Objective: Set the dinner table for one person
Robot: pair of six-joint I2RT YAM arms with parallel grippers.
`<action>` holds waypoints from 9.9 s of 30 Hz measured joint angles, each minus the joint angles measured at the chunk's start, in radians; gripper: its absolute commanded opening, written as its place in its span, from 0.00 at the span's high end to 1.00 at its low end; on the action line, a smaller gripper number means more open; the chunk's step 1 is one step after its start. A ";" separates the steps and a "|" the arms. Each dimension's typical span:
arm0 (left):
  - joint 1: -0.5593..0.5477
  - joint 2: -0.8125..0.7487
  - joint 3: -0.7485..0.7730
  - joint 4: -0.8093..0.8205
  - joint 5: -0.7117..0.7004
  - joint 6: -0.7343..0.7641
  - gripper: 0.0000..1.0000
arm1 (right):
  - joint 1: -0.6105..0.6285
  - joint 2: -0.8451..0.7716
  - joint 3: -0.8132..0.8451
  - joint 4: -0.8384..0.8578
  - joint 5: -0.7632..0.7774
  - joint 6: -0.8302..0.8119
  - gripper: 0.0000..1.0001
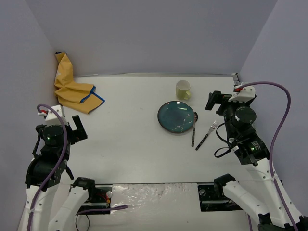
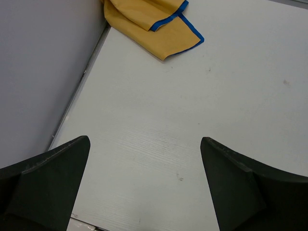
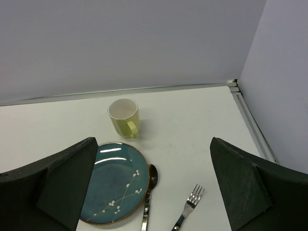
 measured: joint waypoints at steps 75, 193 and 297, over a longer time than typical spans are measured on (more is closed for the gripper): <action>-0.249 0.759 0.024 -0.093 0.177 -0.266 1.00 | 0.130 0.514 0.077 -0.019 -0.527 0.182 0.00; 0.212 1.108 0.012 0.218 0.497 -0.281 0.82 | 0.521 0.816 -0.051 -0.085 -0.269 0.238 1.00; 0.506 0.854 0.045 0.161 0.354 -0.426 0.90 | 0.262 1.538 0.820 -0.019 -0.363 0.047 0.99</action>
